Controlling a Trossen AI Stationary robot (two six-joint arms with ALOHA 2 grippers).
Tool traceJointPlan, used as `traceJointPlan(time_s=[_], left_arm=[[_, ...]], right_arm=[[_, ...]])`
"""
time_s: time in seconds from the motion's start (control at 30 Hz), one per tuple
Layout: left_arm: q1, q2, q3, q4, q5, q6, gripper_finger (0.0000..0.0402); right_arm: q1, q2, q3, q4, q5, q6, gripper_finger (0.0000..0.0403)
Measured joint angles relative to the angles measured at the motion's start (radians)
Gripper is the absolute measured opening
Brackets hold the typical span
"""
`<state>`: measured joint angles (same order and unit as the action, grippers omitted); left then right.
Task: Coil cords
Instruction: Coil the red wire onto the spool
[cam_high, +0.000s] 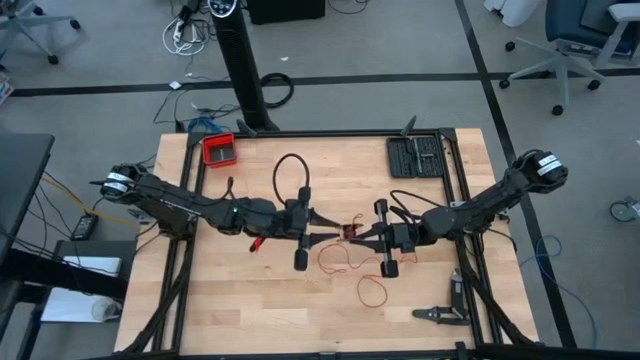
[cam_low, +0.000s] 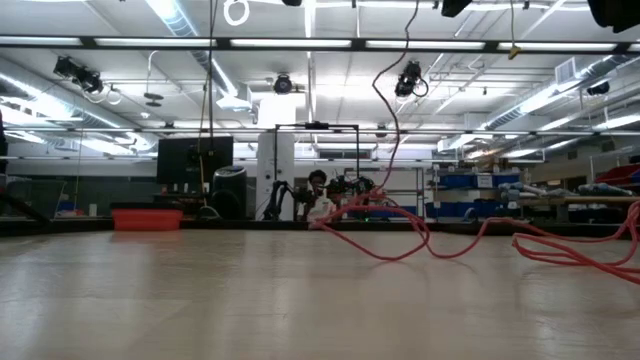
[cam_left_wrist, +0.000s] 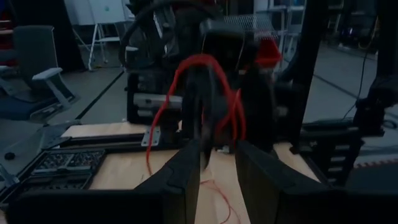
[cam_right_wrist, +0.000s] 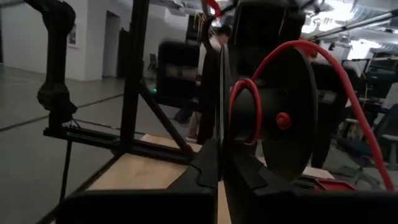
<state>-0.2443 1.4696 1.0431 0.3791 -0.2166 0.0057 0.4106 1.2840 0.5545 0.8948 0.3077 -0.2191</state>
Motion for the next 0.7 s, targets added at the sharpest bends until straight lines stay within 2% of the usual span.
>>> traceJointPlan(time_s=[0.13, 0.27, 0.3, 0.57, 0.7], left_arm=[[0.002, 0.007, 0.000, 0.025, -0.003, -0.013, 0.0096], [0.006, 0.009, 0.000, 0.007, -0.004, 0.018, 0.0020], [0.006, 0.009, 0.000, 0.009, -0.005, 0.023, 0.0012], [0.015, 0.009, 0.000, -0.010, -0.021, 0.042, 0.0002], [0.015, 0.001, 0.000, -0.039, -0.035, 0.060, 0.0001]], right_arm=[[-0.003, 0.013, 0.000, 0.004, 0.004, 0.006, 0.0006], [-0.002, 0.021, 0.000, 0.007, 0.003, 0.012, 0.0013], [-0.002, 0.021, 0.000, 0.008, 0.003, 0.020, 0.0018], [0.011, -0.008, 0.000, -0.046, 0.015, 0.106, 0.0080], [0.070, -0.106, 0.000, -0.183, 0.164, 0.108, 0.0093]])
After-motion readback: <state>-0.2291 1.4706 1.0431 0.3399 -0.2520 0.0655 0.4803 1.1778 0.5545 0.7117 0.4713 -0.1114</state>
